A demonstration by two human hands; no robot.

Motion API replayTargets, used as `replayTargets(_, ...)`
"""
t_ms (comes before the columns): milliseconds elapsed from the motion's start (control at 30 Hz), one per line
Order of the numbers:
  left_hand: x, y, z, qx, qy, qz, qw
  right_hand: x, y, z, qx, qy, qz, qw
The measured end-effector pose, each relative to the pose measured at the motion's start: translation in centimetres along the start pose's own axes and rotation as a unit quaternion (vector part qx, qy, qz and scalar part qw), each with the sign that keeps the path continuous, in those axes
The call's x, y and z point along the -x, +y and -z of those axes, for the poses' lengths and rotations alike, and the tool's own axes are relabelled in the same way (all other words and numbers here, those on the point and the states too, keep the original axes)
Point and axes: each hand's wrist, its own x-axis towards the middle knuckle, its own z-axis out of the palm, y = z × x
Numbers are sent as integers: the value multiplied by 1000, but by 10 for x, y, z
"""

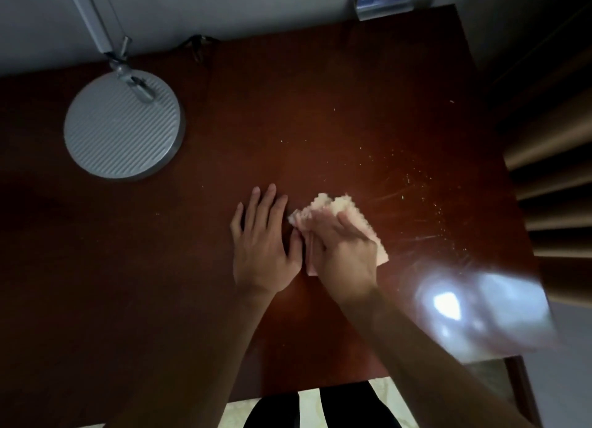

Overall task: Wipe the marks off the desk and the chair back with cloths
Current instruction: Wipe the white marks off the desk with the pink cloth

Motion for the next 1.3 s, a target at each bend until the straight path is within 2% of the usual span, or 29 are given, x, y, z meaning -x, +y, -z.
replayTargets(100,1,-1,0,5,5,0,1000,-6,4,5,14,-17,25,999)
replayTargets(233,0,1,-1,7,9,1,1000,-40,49,17,55,-9,-101,993)
replayTargets(333,1,0,-2,5,11,1,1000,-30,30,13,37,-34,-150,987)
replayTargets(433,1,0,-1,7,15,-2,1000,1,-7,7,-3,-63,-83,995)
replayTargets(533,1,1,-1,9,13,3,1000,-7,11,10,7,-51,-47,998)
replayTargets(667,0,4,0,17,6,9,1000,-36,37,9,29,-41,-163,985)
replayTargets(733,1,3,-1,14,2,5,1000,-25,26,9,19,-57,-180,982)
replayTargets(833,1,0,-2,11,5,8,1000,-2,8,9,-14,-37,-82,996)
replayTargets(900,1,-1,-2,14,3,8,1000,-9,21,10,-4,-31,-64,997)
replayTargets(967,2,-1,-2,20,0,11,1000,-23,44,19,11,-18,-108,994)
replayTargets(1033,2,0,-1,21,-4,15,1000,-33,76,33,53,27,-154,986)
replayTargets(1133,3,1,-1,21,-4,12,1000,-35,123,60,91,50,-275,956)
replayTargets(1167,2,1,-1,21,-3,10,1000,-31,126,59,101,58,-286,951)
replayTargets(1233,0,2,-1,16,0,7,1000,-22,101,47,84,32,-248,965)
replayTargets(1300,0,3,-2,3,2,-2,1000,-4,63,30,19,-27,-156,987)
